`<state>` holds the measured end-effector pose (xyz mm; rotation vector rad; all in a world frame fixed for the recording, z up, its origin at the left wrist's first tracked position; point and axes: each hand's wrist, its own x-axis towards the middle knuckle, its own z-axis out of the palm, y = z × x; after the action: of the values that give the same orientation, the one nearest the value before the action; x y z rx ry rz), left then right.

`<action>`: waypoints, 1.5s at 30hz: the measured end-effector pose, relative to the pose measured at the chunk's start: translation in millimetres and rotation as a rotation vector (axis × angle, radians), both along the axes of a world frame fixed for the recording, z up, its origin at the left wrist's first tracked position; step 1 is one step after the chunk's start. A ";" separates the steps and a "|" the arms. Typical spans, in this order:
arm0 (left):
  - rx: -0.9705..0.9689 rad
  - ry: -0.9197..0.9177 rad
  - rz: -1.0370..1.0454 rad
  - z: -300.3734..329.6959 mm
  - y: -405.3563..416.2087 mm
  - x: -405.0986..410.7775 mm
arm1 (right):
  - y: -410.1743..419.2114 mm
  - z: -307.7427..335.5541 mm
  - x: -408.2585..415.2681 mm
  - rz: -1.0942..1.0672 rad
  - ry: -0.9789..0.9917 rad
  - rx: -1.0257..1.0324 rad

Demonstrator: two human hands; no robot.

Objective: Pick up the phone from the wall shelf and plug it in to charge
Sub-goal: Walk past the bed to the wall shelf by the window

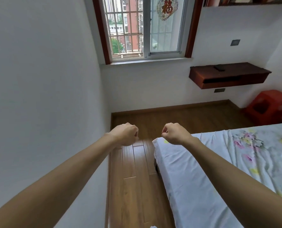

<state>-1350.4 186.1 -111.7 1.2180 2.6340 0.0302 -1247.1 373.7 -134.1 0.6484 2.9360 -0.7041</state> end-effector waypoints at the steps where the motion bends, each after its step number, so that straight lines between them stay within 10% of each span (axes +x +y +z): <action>1: -0.001 0.003 -0.003 2.4 11.3 -21.8 | 11.9 -0.9 -21.0 -0.004 0.003 -0.001; 27: -0.037 -0.087 -0.298 45.6 288.2 -535.1 | 248.9 29.1 -473.1 -0.269 -0.104 0.023; 45: -0.088 -0.086 -0.615 31.8 607.5 -671.7 | 525.7 12.5 -601.3 -0.557 -0.056 -0.072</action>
<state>-2022.1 793.6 -79.9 1.8813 2.0612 -0.1352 -1848.5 899.4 -121.5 1.4741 2.6640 -0.7999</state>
